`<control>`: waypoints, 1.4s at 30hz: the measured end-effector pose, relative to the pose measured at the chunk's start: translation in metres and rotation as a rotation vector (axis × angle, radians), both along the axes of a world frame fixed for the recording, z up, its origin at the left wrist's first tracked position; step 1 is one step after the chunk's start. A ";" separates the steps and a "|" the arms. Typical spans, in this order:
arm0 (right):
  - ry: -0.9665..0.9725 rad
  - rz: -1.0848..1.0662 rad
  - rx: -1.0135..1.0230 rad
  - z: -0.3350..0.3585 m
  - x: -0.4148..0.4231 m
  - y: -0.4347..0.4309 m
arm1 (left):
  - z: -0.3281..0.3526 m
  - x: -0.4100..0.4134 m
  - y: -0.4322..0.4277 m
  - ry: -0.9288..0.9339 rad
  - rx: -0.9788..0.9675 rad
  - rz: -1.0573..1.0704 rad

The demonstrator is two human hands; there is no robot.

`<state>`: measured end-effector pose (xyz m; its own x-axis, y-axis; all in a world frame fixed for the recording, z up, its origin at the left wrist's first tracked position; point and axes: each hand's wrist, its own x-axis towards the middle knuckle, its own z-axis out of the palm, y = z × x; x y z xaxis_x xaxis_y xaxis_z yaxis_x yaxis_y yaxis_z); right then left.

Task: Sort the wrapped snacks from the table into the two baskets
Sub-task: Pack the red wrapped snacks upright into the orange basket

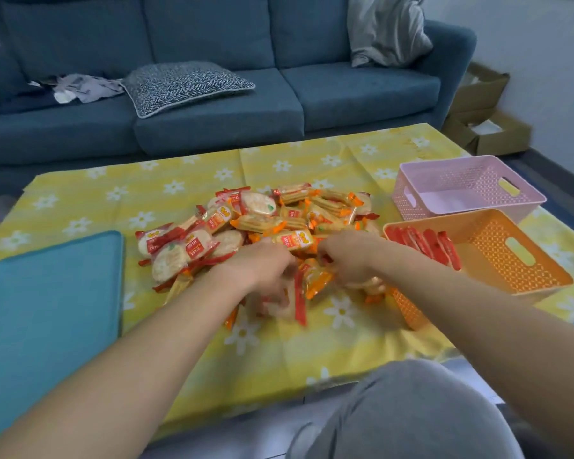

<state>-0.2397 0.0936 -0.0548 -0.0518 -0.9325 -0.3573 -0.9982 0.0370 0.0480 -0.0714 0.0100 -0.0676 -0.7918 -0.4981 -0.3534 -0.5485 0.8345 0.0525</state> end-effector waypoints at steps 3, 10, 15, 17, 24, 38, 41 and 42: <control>-0.246 -0.157 -0.161 0.015 -0.010 0.007 | 0.013 0.008 0.002 0.272 0.201 0.182; -1.097 -0.593 -0.457 0.043 0.012 0.009 | 0.019 0.027 0.015 0.952 0.862 0.673; -1.373 -0.626 -0.363 0.045 0.046 -0.013 | 0.018 0.067 0.005 1.268 0.909 0.868; -1.304 -0.622 -0.352 0.039 0.054 -0.029 | 0.013 0.094 -0.009 1.306 0.842 1.007; -0.708 -0.298 -0.296 0.000 0.124 -0.088 | -0.031 0.181 -0.061 1.183 0.741 1.398; -0.631 -0.535 -0.202 -0.033 0.143 -0.143 | -0.049 0.172 -0.090 1.252 0.947 1.336; -0.660 -0.548 -0.098 -0.024 0.140 -0.140 | -0.052 0.170 -0.095 1.238 0.988 1.323; -0.664 -0.539 -0.066 -0.024 0.139 -0.139 | -0.053 0.168 -0.096 1.237 0.996 1.313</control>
<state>-0.1002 -0.0456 -0.0787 -0.2933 -0.8606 -0.4164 -0.6636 0.4968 -0.5594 0.0964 -0.0857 -0.1207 -0.1790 -0.8605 -0.4769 0.0079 -0.4859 0.8740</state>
